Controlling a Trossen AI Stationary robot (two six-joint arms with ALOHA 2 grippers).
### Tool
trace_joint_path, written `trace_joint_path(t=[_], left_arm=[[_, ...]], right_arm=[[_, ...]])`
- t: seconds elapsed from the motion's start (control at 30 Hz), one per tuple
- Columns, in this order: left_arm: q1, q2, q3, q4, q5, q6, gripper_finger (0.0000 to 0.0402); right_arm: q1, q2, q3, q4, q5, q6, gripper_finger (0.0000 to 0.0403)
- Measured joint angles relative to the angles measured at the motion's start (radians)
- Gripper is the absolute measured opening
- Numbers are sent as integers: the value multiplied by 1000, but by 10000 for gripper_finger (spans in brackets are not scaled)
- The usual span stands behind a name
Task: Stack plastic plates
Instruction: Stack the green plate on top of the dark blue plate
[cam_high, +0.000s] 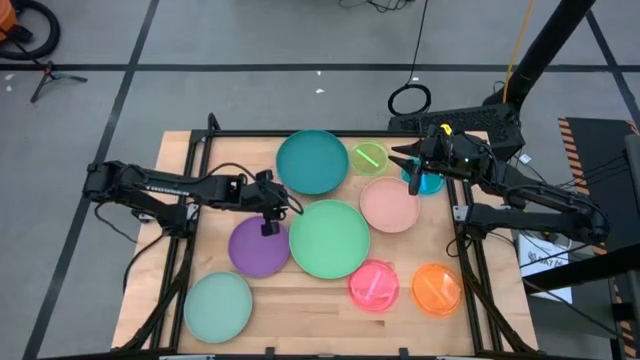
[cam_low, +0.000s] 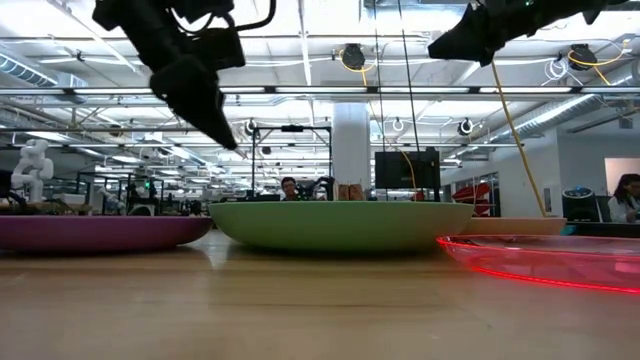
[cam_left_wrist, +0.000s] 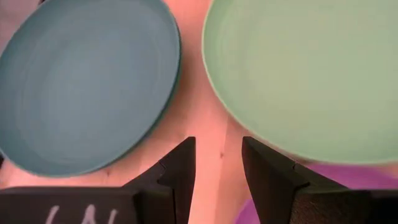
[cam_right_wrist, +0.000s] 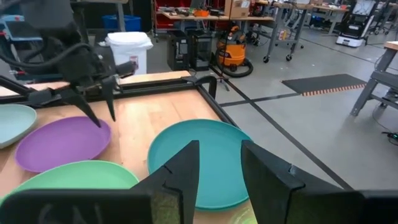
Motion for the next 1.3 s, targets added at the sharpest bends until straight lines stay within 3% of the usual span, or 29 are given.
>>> trace_joint_path(t=[0.37,0.77,1.0,1.3], left_arm=[[-62,3,-45,55,8,-152,138],[-92,4,-135,286,-15,-245,138],[-94,103,-133,400,-31,-253,138],[-76,148,-129,395,-51,-285,138]], right_arm=[[0,7,0,-1,0,0,114],[0,7,0,-1,0,-2,114],[0,7,0,-1,0,-2,114],[0,7,0,0,0,-2,114]])
